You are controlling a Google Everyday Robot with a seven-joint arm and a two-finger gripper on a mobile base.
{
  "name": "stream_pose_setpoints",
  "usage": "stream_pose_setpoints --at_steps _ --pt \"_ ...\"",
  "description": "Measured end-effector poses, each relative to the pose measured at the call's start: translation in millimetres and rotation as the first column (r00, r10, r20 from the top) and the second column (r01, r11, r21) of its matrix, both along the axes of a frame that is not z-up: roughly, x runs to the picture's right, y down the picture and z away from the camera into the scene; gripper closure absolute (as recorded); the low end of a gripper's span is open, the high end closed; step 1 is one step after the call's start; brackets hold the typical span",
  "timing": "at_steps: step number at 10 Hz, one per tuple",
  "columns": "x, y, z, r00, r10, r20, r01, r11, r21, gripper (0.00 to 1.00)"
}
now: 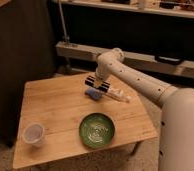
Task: Place the eraser on the white sponge
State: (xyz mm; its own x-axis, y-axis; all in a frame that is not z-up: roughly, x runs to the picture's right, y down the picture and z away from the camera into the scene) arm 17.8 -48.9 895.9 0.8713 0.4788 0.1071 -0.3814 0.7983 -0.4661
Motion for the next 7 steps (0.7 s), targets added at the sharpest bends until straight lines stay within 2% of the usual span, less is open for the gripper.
stream_pose_setpoints --at_steps 2,4,7 --pt "3 9 6.1 0.995 0.071 0.065 -0.068 0.9968 -0.043 1.0" --pt "-1 16 10.4 0.998 0.051 0.042 -0.048 0.9956 -0.08 1.0" --pt "-4 21 15.4 1.0 -0.006 -0.011 0.005 0.996 -0.089 1.0"
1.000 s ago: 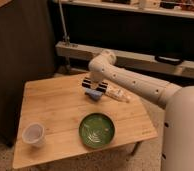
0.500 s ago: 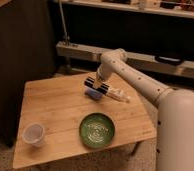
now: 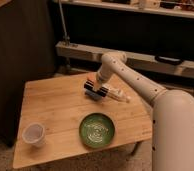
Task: Place the eraser on the white sponge
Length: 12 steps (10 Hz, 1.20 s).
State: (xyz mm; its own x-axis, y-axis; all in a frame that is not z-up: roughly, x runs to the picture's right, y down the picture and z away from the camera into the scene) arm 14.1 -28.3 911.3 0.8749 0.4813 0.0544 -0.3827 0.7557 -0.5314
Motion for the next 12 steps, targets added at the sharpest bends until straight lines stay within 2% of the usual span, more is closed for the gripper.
stream_pose_setpoints --at_steps 4,5,6,8,12 --pt "6 5 11.6 1.0 0.02 -0.023 -0.02 0.9997 0.015 1.0" --pt "4 4 13.2 1.0 0.018 -0.025 -0.018 0.9994 0.029 0.95" --pt "2 3 14.8 1.0 0.013 -0.027 -0.012 0.9992 0.038 0.88" --pt "-8 3 19.5 1.0 0.007 -0.024 -0.006 0.9988 0.048 0.65" --pt "-8 4 30.3 0.999 0.011 -0.039 -0.009 0.9991 0.043 0.25"
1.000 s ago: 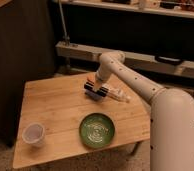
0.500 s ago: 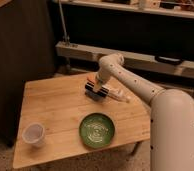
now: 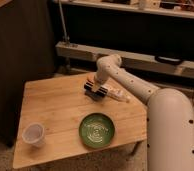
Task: Place the eraser on the white sponge
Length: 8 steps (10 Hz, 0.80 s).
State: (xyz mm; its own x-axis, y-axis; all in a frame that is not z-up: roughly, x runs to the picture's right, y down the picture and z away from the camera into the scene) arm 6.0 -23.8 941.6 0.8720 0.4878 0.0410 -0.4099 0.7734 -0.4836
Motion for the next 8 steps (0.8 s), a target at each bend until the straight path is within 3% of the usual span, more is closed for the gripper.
stream_pose_setpoints --at_steps 1,5,8 --pt "0 1 1.9 1.0 0.003 -0.001 -0.004 1.0 -0.005 0.2" --pt "-9 4 4.7 1.0 -0.003 0.021 0.004 0.9996 -0.03 0.2" --pt "-24 6 3.3 0.996 -0.043 0.083 0.048 0.9972 -0.057 0.2"
